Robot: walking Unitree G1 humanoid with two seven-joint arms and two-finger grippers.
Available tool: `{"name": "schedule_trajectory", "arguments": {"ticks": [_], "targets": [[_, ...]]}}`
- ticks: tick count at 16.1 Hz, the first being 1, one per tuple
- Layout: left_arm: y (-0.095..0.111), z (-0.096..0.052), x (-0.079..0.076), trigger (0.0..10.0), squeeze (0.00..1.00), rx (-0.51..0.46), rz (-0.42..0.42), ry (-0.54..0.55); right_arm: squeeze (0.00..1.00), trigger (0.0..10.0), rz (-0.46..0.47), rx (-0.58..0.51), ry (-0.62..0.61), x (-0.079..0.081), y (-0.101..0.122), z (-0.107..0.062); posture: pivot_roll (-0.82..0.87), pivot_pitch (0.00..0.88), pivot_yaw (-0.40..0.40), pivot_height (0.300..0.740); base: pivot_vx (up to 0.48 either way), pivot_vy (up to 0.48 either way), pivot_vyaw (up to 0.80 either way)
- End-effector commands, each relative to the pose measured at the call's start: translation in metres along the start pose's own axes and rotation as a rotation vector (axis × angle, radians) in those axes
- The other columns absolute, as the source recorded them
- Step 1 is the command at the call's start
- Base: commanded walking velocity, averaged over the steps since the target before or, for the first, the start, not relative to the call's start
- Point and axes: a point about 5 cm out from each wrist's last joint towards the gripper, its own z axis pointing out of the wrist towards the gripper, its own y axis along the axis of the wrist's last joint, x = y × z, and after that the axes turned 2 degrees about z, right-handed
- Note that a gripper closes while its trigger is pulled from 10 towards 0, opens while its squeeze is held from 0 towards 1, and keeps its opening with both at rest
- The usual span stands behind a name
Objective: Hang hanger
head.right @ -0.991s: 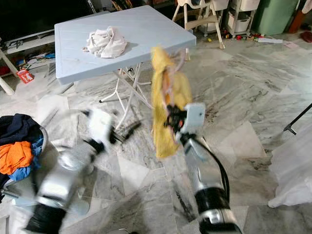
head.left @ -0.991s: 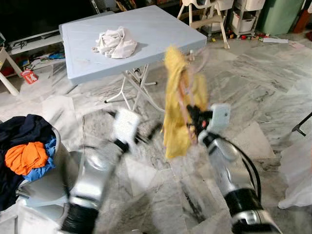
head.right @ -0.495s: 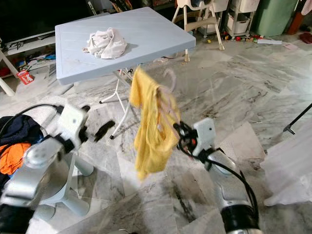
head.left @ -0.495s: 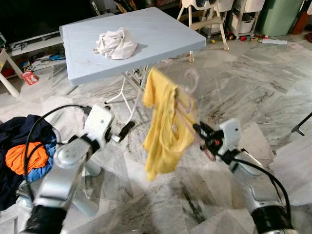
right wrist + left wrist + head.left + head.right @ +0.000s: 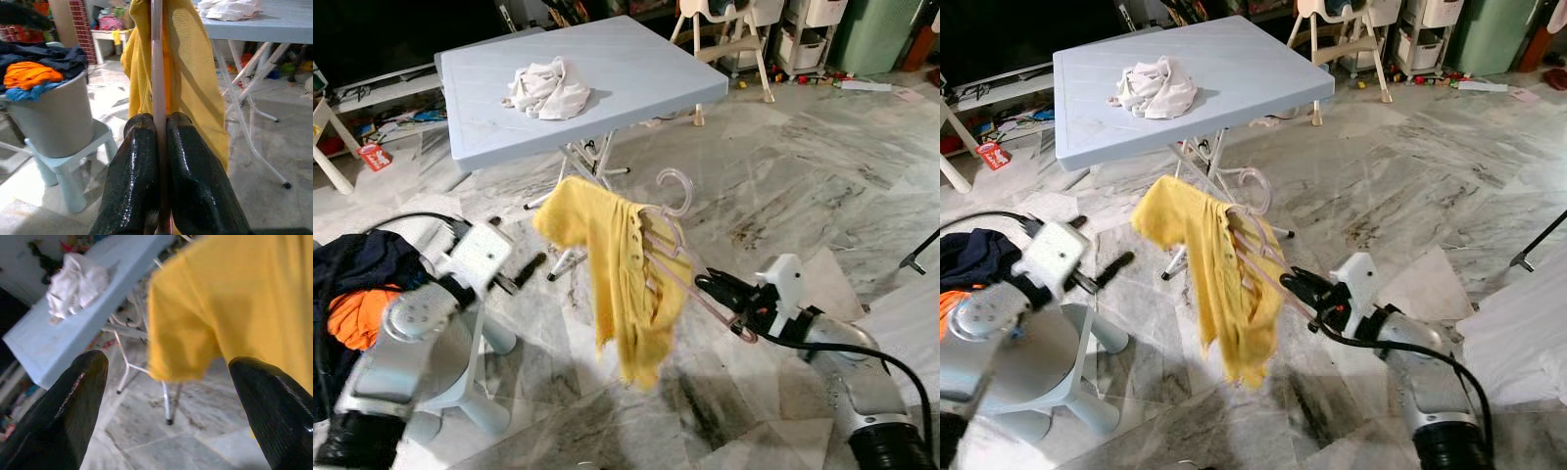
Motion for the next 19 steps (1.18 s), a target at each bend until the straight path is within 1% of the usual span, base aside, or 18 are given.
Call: {"name": "schedule_trajectory", "arguments": {"ticks": [1, 2, 3, 6, 8, 9, 10, 12, 13, 17, 18, 19], "targets": [[0.007, 0.0, 0.013, 10.0, 1.0, -0.031, 0.052, 0.015, 0.0, 10.0, -0.029, -0.07, 0.085, 0.005, 0.017, 0.002, 0.05, 0.028, 0.091, 0.74, 0.0, 0.0, 0.0], [0.008, 0.001, 0.012, 10.0, 1.0, -0.038, 0.07, -0.002, 0.0, 10.0, -0.015, -0.058, 0.116, 0.008, 0.016, 0.001, 0.05, 0.028, 0.092, 0.74, 0.0, 0.0, 0.0], [0.01, 0.002, 0.01, 10.0, 1.0, -0.053, 0.078, -0.034, 0.0, 10.0, -0.004, -0.04, 0.172, 0.013, 0.013, -0.001, 0.05, 0.027, 0.093, 0.74, 0.0, 0.0, 0.0], [0.01, 0.002, -0.004, 10.0, 1.0, -0.066, 0.089, -0.161, 0.0, 10.0, 0.01, -0.008, 0.252, 0.02, 0.009, -0.007, 0.04, 0.029, 0.102, 0.74, 0.0, 0.0, 0.0], [0.008, 0.0, -0.011, 10.0, 1.0, -0.07, 0.101, -0.213, 0.0, 10.0, 0.027, 0.01, 0.301, 0.025, 0.007, -0.009, 0.04, 0.031, 0.104, 0.74, 0.0, 0.0, 0.0], [0.01, -0.001, -0.016, 10.0, 0.01, -0.077, 0.086, -0.262, 0.0, 10.0, 0.028, 0.018, 0.312, 0.026, 0.007, -0.009, 0.05, 0.031, 0.103, 0.74, 0.0, 0.0, 0.0], [0.008, -0.004, -0.024, 10.0, 0.0, -0.07, 0.08, -0.337, 0.0, 10.0, 0.039, 0.027, 0.329, 0.027, 0.006, -0.009, 0.05, 0.031, 0.102, 0.74, 0.0, 0.0, 0.0], [0.005, -0.006, -0.026, 10.0, 0.0, -0.063, 0.089, -0.36, 0.0, 10.0, 0.039, 0.028, 0.353, 0.03, 0.008, -0.009, 0.05, 0.032, 0.101, 0.74, 0.0, 0.0, 0.0], [0.004, -0.006, -0.027, 10.0, 0.0, -0.059, 0.111, -0.372, 0.0, 10.0, 0.04, 0.034, 0.378, 0.032, 0.008, -0.009, 0.05, 0.032, 0.101, 0.74, 0.0, 0.0, 0.0], [0.004, -0.006, -0.025, 10.0, 0.0, -0.053, 0.137, -0.402, 0.0, 10.0, 0.053, 0.081, 0.459, 0.036, 0.006, -0.019, 0.04, 0.033, 0.104, 0.74, 0.0, 0.0, 0.0], [0.003, -0.007, -0.027, 10.0, 0.0, -0.046, 0.133, -0.429, 0.0, 10.0, 0.057, 0.086, 0.466, 0.037, 0.005, -0.02, 0.04, 0.034, 0.105, 0.74, 0.0, 0.0, 0.0], [0.001, -0.01, -0.032, 10.0, 0.0, -0.041, 0.113, -0.484, 0.0, 10.0, 0.059, 0.088, 0.468, 0.037, 0.005, -0.02, 0.04, 0.033, 0.106, 0.74, 0.0, 0.0, 0.0]]}}
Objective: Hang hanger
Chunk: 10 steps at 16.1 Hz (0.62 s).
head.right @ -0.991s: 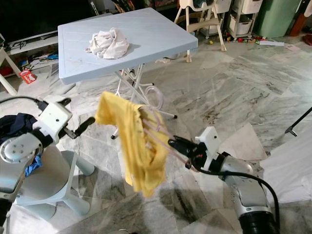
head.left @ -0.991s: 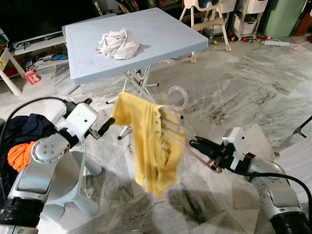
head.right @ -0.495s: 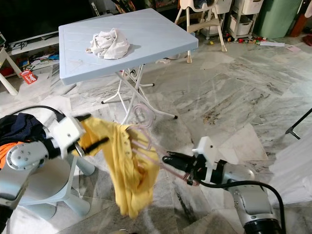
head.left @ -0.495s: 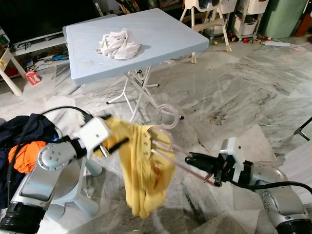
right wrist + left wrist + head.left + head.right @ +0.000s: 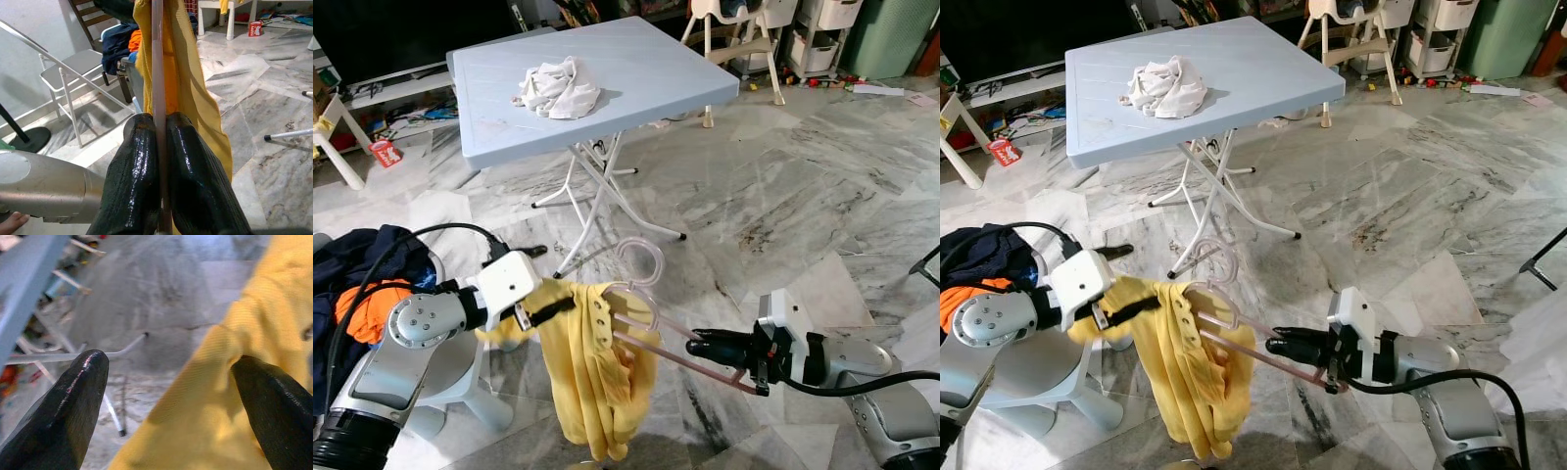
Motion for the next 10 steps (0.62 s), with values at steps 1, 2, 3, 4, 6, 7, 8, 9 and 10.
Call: {"name": "schedule_trajectory", "arguments": {"ticks": [1, 2, 3, 4, 6, 7, 8, 9, 10], "targets": [[-0.002, -0.004, -0.002, 10.0, 0.0, 0.019, -0.001, -0.043, 0.0, 10.0, -0.039, -0.049, 0.056, 0.004, 0.012, 0.005, 0.04, 0.033, 0.108, 0.74, 0.0, 0.0, 0.0], [-0.003, -0.005, -0.008, 0.0, 0.0, 0.019, -0.024, -0.093, 0.0, 10.0, -0.037, -0.05, 0.056, 0.004, 0.012, 0.005, 0.04, 0.033, 0.108, 0.74, 0.0, 0.0, 0.0], [-0.003, -0.006, -0.011, 0.0, 0.0, 0.02, -0.035, -0.114, 0.0, 10.0, -0.037, -0.05, 0.055, 0.004, 0.012, 0.005, 0.04, 0.033, 0.108, 0.74, 0.0, 0.0, 0.0], [-0.003, -0.007, -0.014, 0.0, 0.0, 0.012, -0.047, -0.141, 0.0, 10.0, -0.037, -0.048, 0.056, 0.004, 0.011, 0.006, 0.04, 0.032, 0.11, 0.74, 0.0, 0.0, 0.0], [-0.004, -0.009, -0.017, 0.0, 0.0, 0.012, -0.059, -0.175, 0.0, 10.0, -0.036, -0.045, 0.058, 0.004, 0.011, 0.006, 0.05, 0.031, 0.11, 0.74, 0.0, 0.0, 0.0], [-0.006, -0.012, -0.017, 0.0, 0.0, 0.015, -0.071, -0.185, 0.0, 10.0, -0.038, -0.038, 0.064, 0.005, 0.009, 0.007, 0.05, 0.03, 0.109, 0.74, 0.0, 0.0, 0.0], [-0.006, -0.012, -0.016, 0.0, 0.0, 0.01, -0.088, -0.182, 0.0, 10.0, -0.037, -0.036, 0.065, 0.004, 0.009, 0.007, 0.05, 0.03, 0.106, 0.74, 0.0, 0.0, 0.0], [-0.006, -0.012, -0.016, 0.0, 0.0, 0.01, -0.087, -0.183, 0.0, 10.0, -0.037, -0.035, 0.063, 0.003, 0.009, 0.007, 0.05, 0.029, 0.105, 0.74, 0.0, 0.0, 0.0], [-0.006, -0.013, -0.016, 0.0, 0.0, 0.012, -0.084, -0.183, 0.0, 10.0, -0.037, -0.034, 0.063, 0.003, 0.009, 0.007, 0.05, 0.029, 0.103, 0.74, 0.0, 0.0, 0.0]]}}
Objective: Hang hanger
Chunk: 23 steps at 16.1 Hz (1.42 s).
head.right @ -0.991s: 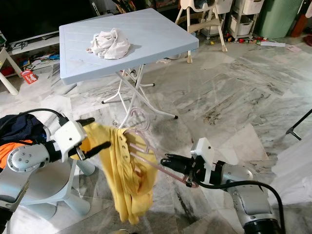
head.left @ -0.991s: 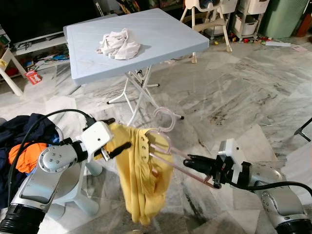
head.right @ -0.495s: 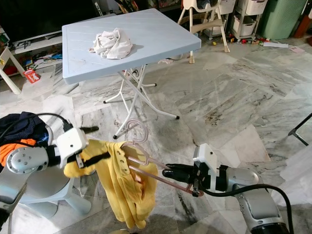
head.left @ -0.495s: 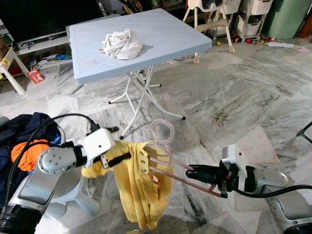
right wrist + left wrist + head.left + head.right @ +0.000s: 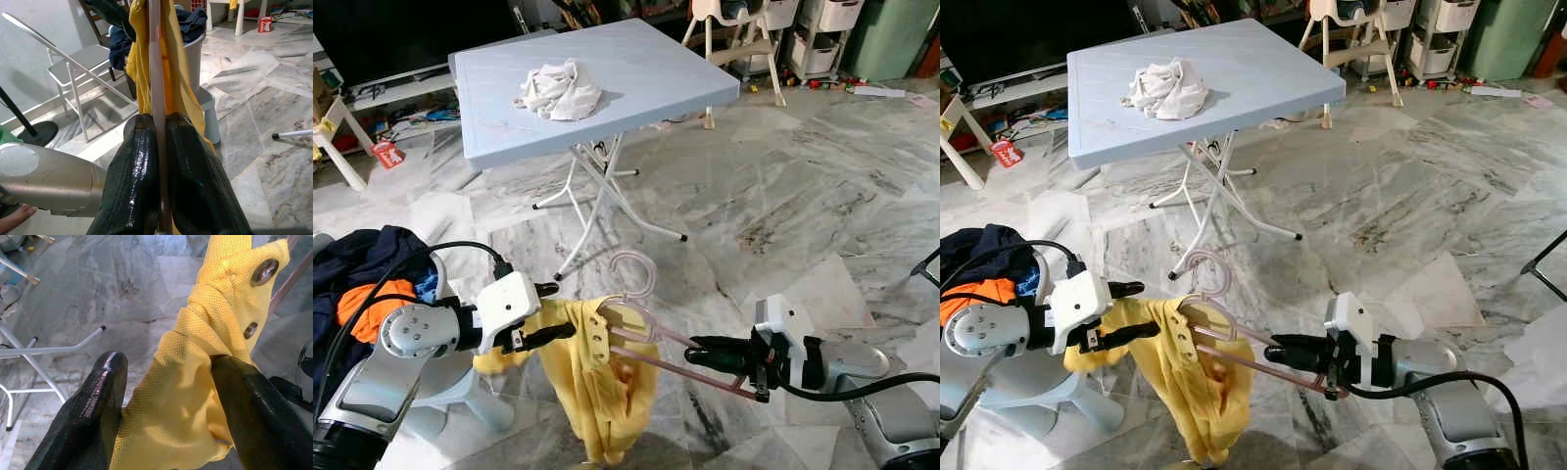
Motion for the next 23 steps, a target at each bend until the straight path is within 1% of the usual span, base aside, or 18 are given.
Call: {"name": "schedule_trajectory", "arguments": {"ticks": [1, 2, 5, 6, 7, 12, 20, 23], "targets": [[0.0, -0.004, -0.001, 0.0, 0.0, 0.002, -0.005, -0.017, 0.0, 10.0, -0.045, -0.053, 0.039, 0.0, 0.012, 0.005, 0.05, 0.029, 0.103, 0.74, 0.0, 0.0, 0.0], [0.001, -0.004, -0.002, 0.0, 0.0, -0.013, -0.01, -0.022, 0.0, 10.0, -0.045, -0.05, 0.039, 0.0, 0.012, 0.004, 0.05, 0.028, 0.101, 0.74, 0.0, 0.0, 0.0], [-0.001, -0.005, -0.006, 0.0, 0.0, -0.001, -0.021, -0.044, 0.0, 10.0, -0.043, -0.047, 0.04, 0.0, 0.011, 0.004, 0.05, 0.028, 0.103, 0.74, 0.0, 0.0, 0.0], [-0.002, -0.005, -0.009, 0.0, 0.0, 0.004, -0.037, -0.079, 0.0, 10.0, -0.043, -0.042, 0.041, 0.0, 0.01, 0.004, 0.05, 0.028, 0.104, 0.74, 0.0, 0.0, 0.0], [-0.002, -0.006, -0.01, 0.0, 0.0, 0.005, -0.046, -0.091, 0.0, 10.0, -0.044, -0.039, 0.041, 0.0, 0.01, 0.004, 0.05, 0.028, 0.105, 0.74, 0.0, 0.0, 0.0], [-0.003, -0.009, -0.017, 0.0, 0.0, 0.017, -0.064, -0.139, 0.0, 10.0, -0.043, -0.029, 0.035, -0.001, 0.008, 0.003, 0.05, 0.033, 0.107, 0.74, 0.0, 0.0, 0.0], [-0.001, -0.009, -0.016, 0.0, 0.0, -0.004, -0.091, -0.114, 0.0, 10.0, -0.051, -0.02, 0.022, -0.004, 0.006, 0.003, 0.04, 0.04, 0.103, 0.74, 0.0, 0.0, 0.0], [0.0, -0.008, -0.018, 0.0, 0.0, -0.024, -0.125, -0.125, 0.0, 10.0, -0.053, -0.019, 0.016, -0.005, 0.006, 0.002, 0.04, 0.041, 0.103, 0.74, 0.0, 0.0, 0.0]]}}
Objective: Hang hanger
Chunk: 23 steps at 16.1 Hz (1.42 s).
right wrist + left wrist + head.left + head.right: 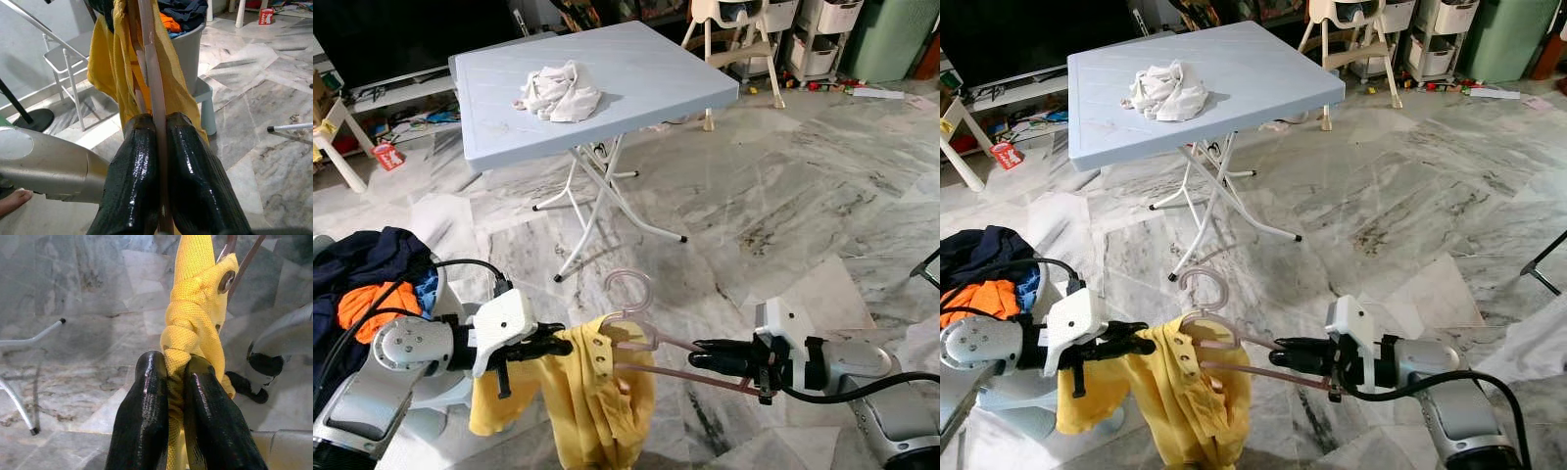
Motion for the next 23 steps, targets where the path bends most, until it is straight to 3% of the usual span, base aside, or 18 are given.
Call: {"name": "schedule_trajectory", "arguments": {"ticks": [1, 5, 6, 7, 8, 9, 12, 15, 16, 17, 18, 19, 22, 23], "targets": [[0.003, -0.001, -0.003, 0.0, 0.0, -0.022, -0.018, -0.014, 0.0, 10.0, -0.031, -0.062, 0.013, -0.002, 0.01, 0.005, 0.04, 0.041, 0.104, 0.74, 0.0, 0.0, 0.0], [-0.001, -0.001, -0.006, 0.0, 0.0, 0.001, -0.026, -0.041, 0.0, 10.0, -0.041, -0.068, 0.018, -0.003, 0.012, 0.006, 0.05, 0.039, 0.102, 0.74, 0.0, 0.0, 0.0], [-0.002, -0.002, -0.007, 1.5, 0.0, 0.01, -0.025, -0.048, 0.0, 10.0, -0.041, -0.068, 0.017, -0.003, 0.012, 0.007, 0.05, 0.039, 0.101, 0.74, 0.0, 0.0, 0.0], [-0.002, -0.002, -0.007, 8.8, 0.0, 0.009, -0.025, -0.046, 0.0, 10.0, -0.041, -0.067, 0.018, -0.004, 0.012, 0.007, 0.05, 0.039, 0.099, 0.74, 0.0, 0.0, 0.0], [-0.004, -0.003, -0.002, 10.0, 1.0, 0.005, -0.031, -0.015, 0.0, 10.0, -0.041, -0.066, 0.02, -0.004, 0.012, 0.008, 0.05, 0.039, 0.098, 0.74, 0.0, 0.0, 0.0], [-0.004, -0.003, -0.002, 10.0, 1.0, -0.006, -0.066, -0.021, 0.0, 10.0, -0.04, -0.066, 0.023, -0.003, 0.012, 0.008, 0.05, 0.038, 0.099, 0.74, 0.0, 0.0, 0.0], [-0.007, -0.005, 0.001, 10.0, 1.0, 0.01, -0.055, -0.027, 0.0, 10.0, -0.042, -0.069, 0.032, -0.003, 0.013, 0.01, 0.05, 0.035, 0.1, 0.74, 0.0, 0.0, 0.0], [-0.02, -0.01, -0.001, 10.0, 1.0, 0.088, -0.087, -0.099, 0.0, 10.0, -0.044, -0.07, 0.05, -0.001, 0.014, 0.012, 0.04, 0.034, 0.101, 0.74, 0.0, 0.0, 0.0], [-0.023, -0.01, -0.003, 10.0, 0.54, 0.101, -0.086, -0.113, 0.0, 10.0, -0.045, -0.07, 0.053, -0.001, 0.014, 0.012, 0.04, 0.034, 0.101, 0.74, 0.0, 0.0, 0.0], [-0.024, -0.011, -0.004, 10.0, 0.0, 0.101, -0.096, -0.129, 0.0, 10.0, -0.045, -0.069, 0.056, -0.001, 0.014, 0.012, 0.04, 0.032, 0.102, 0.74, 0.0, 0.0, 0.0], [-0.028, -0.011, -0.009, 2.9, 0.0, 0.105, -0.129, -0.166, 0.0, 10.0, -0.046, -0.065, 0.06, -0.001, 0.014, 0.012, 0.04, 0.033, 0.099, 0.74, 0.0, 0.0, 0.0], [-0.033, -0.012, -0.011, 0.0, 0.0, 0.118, -0.137, -0.182, 0.0, 10.0, -0.05, -0.06, 0.062, -0.001, 0.014, 0.012, 0.03, 0.033, 0.097, 0.74, 0.0, 0.0, 0.0], [-0.036, -0.01, -0.004, 0.0, 0.0, 0.096, -0.132, -0.125, 0.0, 10.0, -0.073, -0.055, 0.061, -0.002, 0.015, 0.013, 0.03, 0.032, 0.093, 0.74, 0.0, 0.0, 0.0], [-0.034, -0.006, 0.005, 0.0, 0.0, 0.062, -0.113, -0.042, 0.0, 10.0, -0.116, -0.055, 0.017, -0.006, 0.019, 0.017, 0.04, 0.03, 0.088, 0.74, 0.0, 0.0, 0.0]]}}
